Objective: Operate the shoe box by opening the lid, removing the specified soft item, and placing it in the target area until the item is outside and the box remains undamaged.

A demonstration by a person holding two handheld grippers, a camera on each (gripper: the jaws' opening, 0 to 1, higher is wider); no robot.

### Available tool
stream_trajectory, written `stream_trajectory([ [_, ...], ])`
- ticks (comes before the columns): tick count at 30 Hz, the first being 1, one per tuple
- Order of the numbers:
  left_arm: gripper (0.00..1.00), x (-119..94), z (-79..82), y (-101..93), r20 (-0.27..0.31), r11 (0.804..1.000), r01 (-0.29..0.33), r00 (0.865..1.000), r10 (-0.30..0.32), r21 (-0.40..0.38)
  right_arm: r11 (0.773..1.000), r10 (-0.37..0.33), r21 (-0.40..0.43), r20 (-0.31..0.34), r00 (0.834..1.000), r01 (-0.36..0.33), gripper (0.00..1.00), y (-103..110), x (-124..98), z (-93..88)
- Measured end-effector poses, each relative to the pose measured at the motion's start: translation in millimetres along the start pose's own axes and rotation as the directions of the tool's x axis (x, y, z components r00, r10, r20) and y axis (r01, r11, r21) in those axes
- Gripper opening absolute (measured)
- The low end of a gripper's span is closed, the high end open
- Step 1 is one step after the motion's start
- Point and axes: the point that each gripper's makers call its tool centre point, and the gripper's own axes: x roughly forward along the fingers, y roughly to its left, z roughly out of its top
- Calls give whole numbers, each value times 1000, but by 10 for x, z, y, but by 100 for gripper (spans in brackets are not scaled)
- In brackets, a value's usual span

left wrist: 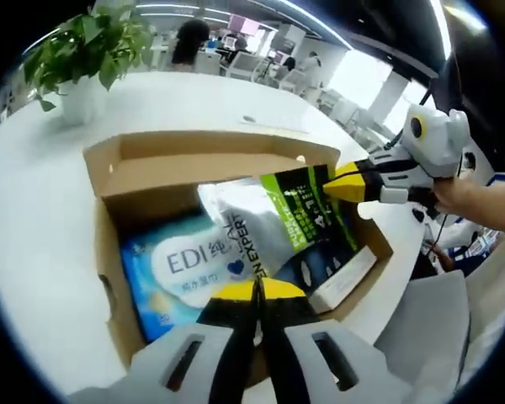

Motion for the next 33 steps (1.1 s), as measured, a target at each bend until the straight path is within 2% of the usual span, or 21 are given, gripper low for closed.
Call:
stream_trajectory([
  [14,0,8,373,-279,31,998,23,999,-25,61,998,-55,8,56,997,55,0,-258,-355,178],
  [33,0,323,654,-748,26,988,81,996,-85,135,986,-161,45,79,984,158,0,-713,-840,105],
])
